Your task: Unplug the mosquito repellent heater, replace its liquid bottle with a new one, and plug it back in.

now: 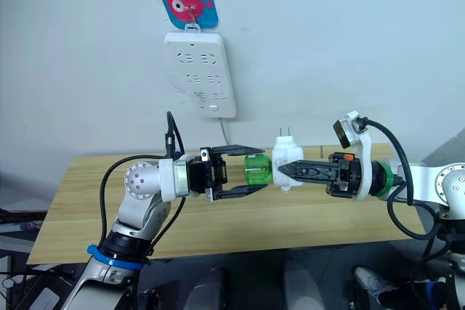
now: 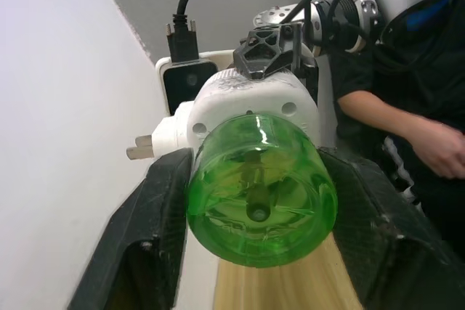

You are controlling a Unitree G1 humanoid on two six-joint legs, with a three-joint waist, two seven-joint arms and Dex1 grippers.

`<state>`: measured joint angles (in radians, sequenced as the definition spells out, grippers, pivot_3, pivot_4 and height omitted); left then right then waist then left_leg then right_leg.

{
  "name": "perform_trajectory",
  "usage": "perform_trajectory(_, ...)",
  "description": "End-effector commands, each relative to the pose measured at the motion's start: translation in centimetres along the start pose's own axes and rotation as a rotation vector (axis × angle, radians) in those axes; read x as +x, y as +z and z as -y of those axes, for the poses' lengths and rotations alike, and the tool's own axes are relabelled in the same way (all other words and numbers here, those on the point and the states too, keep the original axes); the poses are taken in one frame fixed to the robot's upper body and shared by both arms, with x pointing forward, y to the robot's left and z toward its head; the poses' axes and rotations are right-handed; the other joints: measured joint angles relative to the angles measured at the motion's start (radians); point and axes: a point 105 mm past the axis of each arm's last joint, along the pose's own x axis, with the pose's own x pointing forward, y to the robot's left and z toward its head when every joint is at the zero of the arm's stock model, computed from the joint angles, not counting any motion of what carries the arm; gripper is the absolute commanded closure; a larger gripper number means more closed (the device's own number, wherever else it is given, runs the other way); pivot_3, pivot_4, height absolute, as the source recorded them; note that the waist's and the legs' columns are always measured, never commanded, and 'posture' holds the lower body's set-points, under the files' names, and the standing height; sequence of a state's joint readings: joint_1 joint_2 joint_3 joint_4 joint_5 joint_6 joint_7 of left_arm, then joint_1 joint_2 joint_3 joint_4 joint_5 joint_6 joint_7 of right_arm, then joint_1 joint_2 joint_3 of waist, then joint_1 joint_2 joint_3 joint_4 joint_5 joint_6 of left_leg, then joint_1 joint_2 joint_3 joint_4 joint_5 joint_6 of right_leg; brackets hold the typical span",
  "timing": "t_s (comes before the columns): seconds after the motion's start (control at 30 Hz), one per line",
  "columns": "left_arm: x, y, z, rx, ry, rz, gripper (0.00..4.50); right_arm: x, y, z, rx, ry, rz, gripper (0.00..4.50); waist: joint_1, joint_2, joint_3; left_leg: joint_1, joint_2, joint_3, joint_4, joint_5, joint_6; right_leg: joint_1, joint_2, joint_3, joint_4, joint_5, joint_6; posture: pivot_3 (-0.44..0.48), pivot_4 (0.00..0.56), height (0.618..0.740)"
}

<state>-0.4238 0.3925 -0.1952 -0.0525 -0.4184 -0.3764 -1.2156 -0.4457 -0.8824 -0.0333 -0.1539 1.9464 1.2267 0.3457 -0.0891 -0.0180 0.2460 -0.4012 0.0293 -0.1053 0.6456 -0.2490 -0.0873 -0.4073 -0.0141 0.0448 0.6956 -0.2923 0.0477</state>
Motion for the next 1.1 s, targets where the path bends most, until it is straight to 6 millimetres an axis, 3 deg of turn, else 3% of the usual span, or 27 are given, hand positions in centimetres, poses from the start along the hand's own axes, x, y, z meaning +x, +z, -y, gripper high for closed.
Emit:
perform_trajectory(0.03, -0.5, -0.1, 0.8, -0.064, -0.096, -0.067, 0.34, 0.0, 0.3, -0.8, -0.024, 0.025, 0.022, 1.49, -0.001, 0.0, 0.0, 0.0, 0.0, 0.0, 0.0, 0.0, 0.0, 0.0, 0.0, 0.0, 0.0, 0.0, 0.0, -0.154, 0.207, 0.725)
perform_trajectory(0.1, -1.0, -0.4, 1.1, -0.089, -0.149, -0.128, 0.0, -0.1, 0.3, -0.6, -0.023, 0.01, 0.027, 1.49, -0.001, 0.0, 0.0, 0.0, 0.0, 0.0, 0.0, 0.0, 0.0, 0.0, 0.0, 0.0, 0.0, 0.0, 0.0, -0.153, 0.208, 0.725)
perform_trajectory(0.33, -0.5, 0.3, -0.6, -0.069, -0.091, -0.168, 0.0, -0.3, 0.3, 0.5, -0.005, -0.071, 0.047, 1.49, 0.001, 0.0, 0.0, 0.0, 0.0, 0.0, 0.0, 0.0, 0.0, 0.0, 0.0, 0.0, 0.0, 0.0, 0.0, -0.144, 0.206, 0.725)
perform_trajectory(0.7, -0.5, -1.3, -0.4, -0.072, -0.026, -0.218, 0.0, -0.1, 0.1, 0.6, -0.007, -0.08, 0.038, 1.49, 0.001, 0.0, 0.0, 0.0, 0.0, 0.0, 0.0, 0.0, 0.0, 0.0, 0.0, 0.0, 0.0, 0.0, 0.0, -0.15, 0.206, 0.725)
perform_trajectory(1.1, 0.1, -0.8, -0.1, -0.072, -0.033, -0.15, 0.0, 0.0, -0.3, 0.4, -0.009, -0.072, 0.022, 1.49, 0.001, 0.0, 0.0, 0.0, 0.0, 0.0, 0.0, 0.0, 0.0, 0.0, 0.0, 0.0, 0.0, 0.0, 0.0, -0.151, 0.208, 0.725)
